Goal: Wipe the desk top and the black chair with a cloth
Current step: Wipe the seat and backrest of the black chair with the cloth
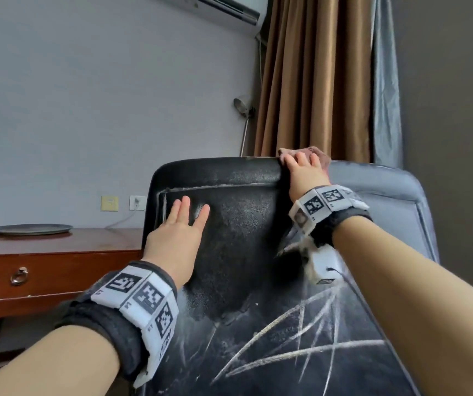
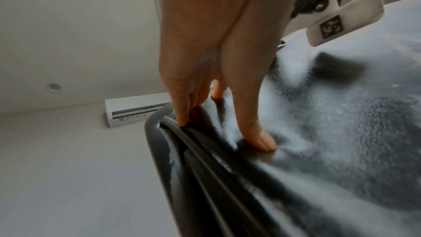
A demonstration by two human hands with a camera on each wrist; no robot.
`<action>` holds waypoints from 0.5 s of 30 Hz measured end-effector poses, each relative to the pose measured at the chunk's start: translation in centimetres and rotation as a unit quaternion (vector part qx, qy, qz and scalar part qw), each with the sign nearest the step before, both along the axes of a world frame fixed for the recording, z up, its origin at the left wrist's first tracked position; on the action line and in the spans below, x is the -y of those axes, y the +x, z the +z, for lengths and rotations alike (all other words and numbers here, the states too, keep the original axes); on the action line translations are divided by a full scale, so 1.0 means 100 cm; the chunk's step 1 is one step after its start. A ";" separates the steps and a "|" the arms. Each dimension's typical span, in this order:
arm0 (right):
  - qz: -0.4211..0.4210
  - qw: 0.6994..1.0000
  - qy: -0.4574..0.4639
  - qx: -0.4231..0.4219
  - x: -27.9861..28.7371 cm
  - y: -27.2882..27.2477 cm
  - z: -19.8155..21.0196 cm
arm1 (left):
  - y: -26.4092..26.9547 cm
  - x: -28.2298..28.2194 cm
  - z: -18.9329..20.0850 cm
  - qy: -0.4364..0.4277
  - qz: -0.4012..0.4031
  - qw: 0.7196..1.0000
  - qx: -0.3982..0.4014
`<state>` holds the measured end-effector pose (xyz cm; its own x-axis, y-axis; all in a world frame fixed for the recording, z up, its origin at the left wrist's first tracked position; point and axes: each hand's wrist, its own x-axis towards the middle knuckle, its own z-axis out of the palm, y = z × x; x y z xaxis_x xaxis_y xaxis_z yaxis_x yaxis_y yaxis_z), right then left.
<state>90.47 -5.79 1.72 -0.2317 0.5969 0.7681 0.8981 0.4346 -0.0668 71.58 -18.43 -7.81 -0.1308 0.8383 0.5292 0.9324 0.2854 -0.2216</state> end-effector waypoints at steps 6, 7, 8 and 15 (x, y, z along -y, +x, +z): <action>0.068 0.993 0.005 0.099 0.026 -0.058 -0.024 | 0.004 -0.001 0.001 0.004 0.020 1.000 -0.014; 0.070 0.992 -0.013 0.108 0.022 -0.048 -0.021 | 0.001 0.000 0.001 0.000 0.015 1.000 -0.014; 0.071 0.991 -0.026 0.110 0.017 -0.035 -0.017 | -0.001 0.001 0.002 -0.003 0.011 1.000 -0.011; -0.022 1.000 -0.020 -0.001 -0.032 0.077 -0.017 | -0.005 0.006 0.001 -0.010 -0.014 1.000 0.007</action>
<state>98.16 -2.59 -0.02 -0.2029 0.6369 0.7438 0.9161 0.3917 -0.0855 71.06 -19.01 -7.67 -0.1149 0.8518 0.5112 0.9430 0.2553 -0.2135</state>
